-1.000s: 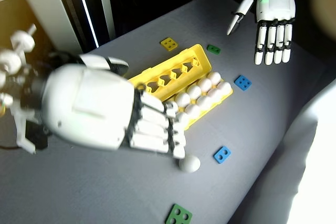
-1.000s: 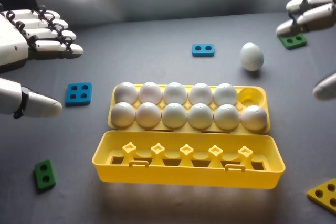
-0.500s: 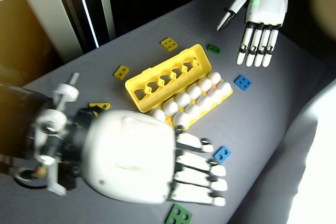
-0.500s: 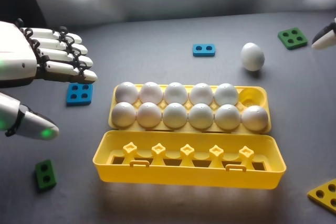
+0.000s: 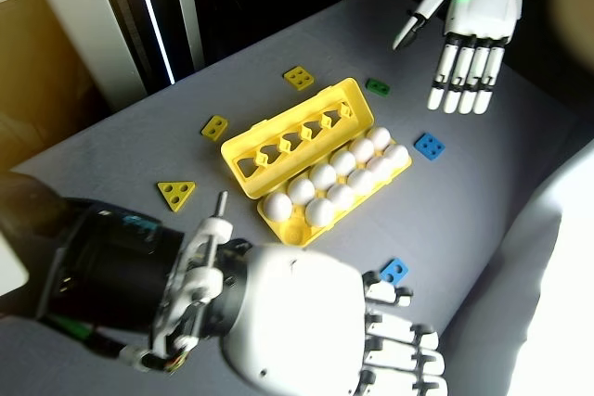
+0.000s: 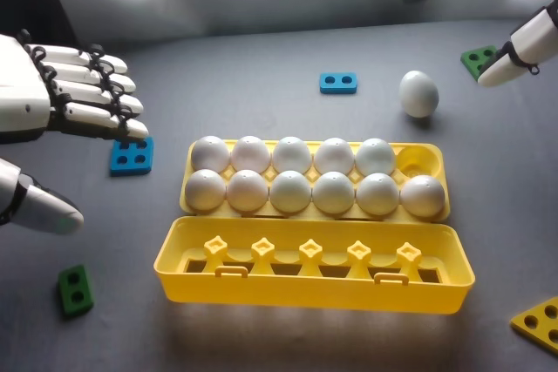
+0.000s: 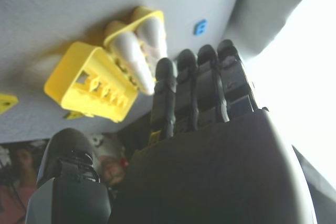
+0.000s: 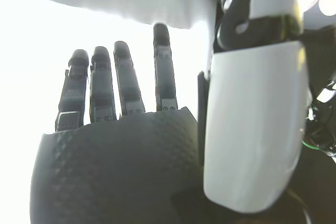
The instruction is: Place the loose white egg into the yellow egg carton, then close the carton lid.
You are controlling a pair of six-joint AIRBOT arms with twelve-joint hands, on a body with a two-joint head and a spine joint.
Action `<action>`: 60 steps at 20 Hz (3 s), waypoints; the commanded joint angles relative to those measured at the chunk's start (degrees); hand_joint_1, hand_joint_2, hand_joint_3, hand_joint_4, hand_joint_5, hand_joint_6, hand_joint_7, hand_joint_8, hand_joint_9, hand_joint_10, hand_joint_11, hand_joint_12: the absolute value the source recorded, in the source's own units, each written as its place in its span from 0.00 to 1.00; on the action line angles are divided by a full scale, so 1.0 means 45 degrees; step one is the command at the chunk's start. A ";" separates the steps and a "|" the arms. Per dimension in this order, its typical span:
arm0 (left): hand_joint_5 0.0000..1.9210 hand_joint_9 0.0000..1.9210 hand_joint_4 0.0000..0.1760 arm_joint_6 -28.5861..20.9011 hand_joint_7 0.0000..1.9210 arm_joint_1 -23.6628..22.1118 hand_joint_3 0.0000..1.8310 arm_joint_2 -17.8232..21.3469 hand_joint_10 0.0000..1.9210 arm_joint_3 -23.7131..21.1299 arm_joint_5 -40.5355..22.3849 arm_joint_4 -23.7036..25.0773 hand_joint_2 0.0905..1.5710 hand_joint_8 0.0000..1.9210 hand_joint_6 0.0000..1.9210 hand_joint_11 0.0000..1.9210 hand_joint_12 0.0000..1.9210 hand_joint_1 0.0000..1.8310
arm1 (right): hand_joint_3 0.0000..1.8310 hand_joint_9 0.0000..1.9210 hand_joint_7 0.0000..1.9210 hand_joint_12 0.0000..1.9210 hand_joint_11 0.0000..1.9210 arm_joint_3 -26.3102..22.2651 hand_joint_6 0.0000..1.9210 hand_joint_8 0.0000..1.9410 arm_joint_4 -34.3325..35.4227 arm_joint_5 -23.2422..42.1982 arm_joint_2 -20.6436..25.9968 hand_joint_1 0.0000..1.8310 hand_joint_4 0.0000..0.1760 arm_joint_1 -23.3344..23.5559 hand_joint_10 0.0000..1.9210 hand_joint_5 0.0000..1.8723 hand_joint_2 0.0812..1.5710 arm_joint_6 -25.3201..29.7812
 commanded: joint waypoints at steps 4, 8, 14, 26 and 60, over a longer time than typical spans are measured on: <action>0.11 0.03 0.00 -0.0771 0.08 0.0001 0.00 0.0023 0.00 0.0503 -0.0623 -0.0403 0.69 0.00 0.00 0.00 0.00 0.00 | 0.01 0.00 0.03 0.00 0.00 0.0159 0.01 0.00 0.2258 -0.0039 0.0039 0.58 1.00 0.0102 0.00 0.28 0.52 -0.0038; 0.11 0.03 0.00 -0.1209 0.08 0.0003 0.00 -0.0010 0.00 0.0690 -0.0771 -0.0026 0.69 0.00 0.00 0.00 0.00 0.00 | 0.00 0.00 0.04 0.00 0.00 0.0655 0.01 0.00 0.2819 -0.0222 -0.0381 0.58 1.00 -0.0173 0.00 0.33 0.51 -0.0069; 0.12 0.05 0.00 -0.1788 0.09 0.0190 0.00 -0.0035 0.01 0.1065 -0.1860 0.1202 0.68 0.00 0.00 0.01 0.01 0.00 | 0.00 0.00 0.00 0.00 0.00 0.1627 0.01 0.00 0.5289 -0.0706 -0.1213 0.52 1.00 -0.0631 0.00 0.24 0.52 -0.0066; 0.13 0.05 0.00 -0.2222 0.09 0.1425 0.00 0.0013 0.01 0.1812 -0.4742 0.1406 0.69 0.01 0.01 0.01 0.01 0.00 | 0.00 0.00 0.00 0.00 0.00 0.1594 0.00 0.00 0.8060 -0.0948 -0.1459 0.52 1.00 -0.1333 0.00 0.27 0.51 -0.0155; 0.14 0.04 0.00 -0.2018 0.10 0.2236 0.00 -0.0475 0.00 0.1391 -0.5317 0.1563 0.70 0.00 0.00 0.00 0.00 0.00 | 0.00 0.00 0.00 0.01 0.01 0.3192 0.00 0.00 0.7439 -0.0548 -0.4115 0.50 1.00 -0.2050 0.00 0.28 0.51 -0.0173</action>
